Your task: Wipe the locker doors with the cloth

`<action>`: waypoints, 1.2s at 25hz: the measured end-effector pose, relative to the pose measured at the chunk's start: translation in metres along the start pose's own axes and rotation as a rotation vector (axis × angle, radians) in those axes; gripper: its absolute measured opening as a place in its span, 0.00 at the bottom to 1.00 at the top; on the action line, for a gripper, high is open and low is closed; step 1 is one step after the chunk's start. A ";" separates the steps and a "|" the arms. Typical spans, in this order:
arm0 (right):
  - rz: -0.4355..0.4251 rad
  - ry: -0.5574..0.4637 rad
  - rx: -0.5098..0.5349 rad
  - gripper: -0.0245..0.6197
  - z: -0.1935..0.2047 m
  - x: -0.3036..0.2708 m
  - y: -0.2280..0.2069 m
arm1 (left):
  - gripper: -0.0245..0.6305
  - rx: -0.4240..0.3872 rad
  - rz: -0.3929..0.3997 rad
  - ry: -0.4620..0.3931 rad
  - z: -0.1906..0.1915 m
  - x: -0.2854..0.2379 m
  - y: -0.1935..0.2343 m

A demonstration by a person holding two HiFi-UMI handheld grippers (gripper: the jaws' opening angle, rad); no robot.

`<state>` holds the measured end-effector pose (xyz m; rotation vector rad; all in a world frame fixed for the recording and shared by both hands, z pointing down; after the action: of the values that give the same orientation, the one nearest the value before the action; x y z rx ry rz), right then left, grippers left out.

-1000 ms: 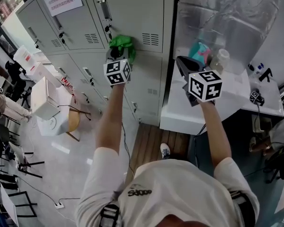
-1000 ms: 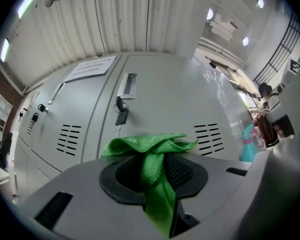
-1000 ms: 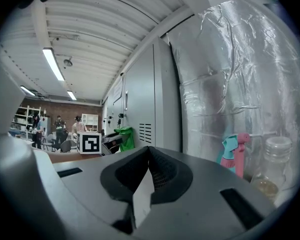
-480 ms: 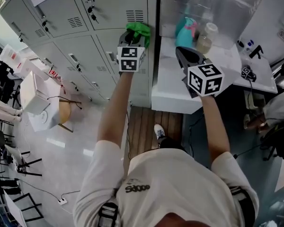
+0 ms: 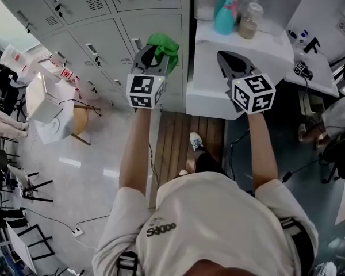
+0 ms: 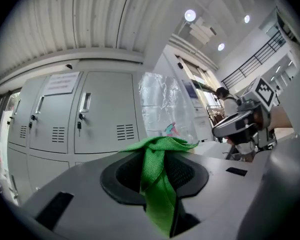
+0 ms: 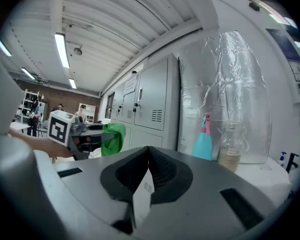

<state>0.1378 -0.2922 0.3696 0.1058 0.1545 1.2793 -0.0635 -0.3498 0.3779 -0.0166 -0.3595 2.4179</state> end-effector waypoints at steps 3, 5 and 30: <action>0.007 -0.012 0.038 0.05 0.000 0.019 0.017 | 0.21 -0.001 -0.011 0.001 -0.004 0.050 -0.017; 0.010 -0.021 0.073 0.05 0.000 0.031 0.028 | 0.21 0.001 -0.030 0.010 -0.004 0.080 -0.024; -0.073 -0.018 0.118 0.05 0.010 0.094 0.072 | 0.21 -0.059 -0.114 0.104 -0.022 0.184 -0.079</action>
<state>0.0974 -0.1817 0.3856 0.2114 0.2169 1.1963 -0.1521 -0.1696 0.3922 -0.1443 -0.3737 2.2835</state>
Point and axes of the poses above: the fingertips, and each gripper's own axes: x backward along the fingers, y to its left, z out of its underside, the point moved 5 cm from there along x, backward along the fingers, and after that the axes turned 12 degrees about z, right-handed, at the moved point
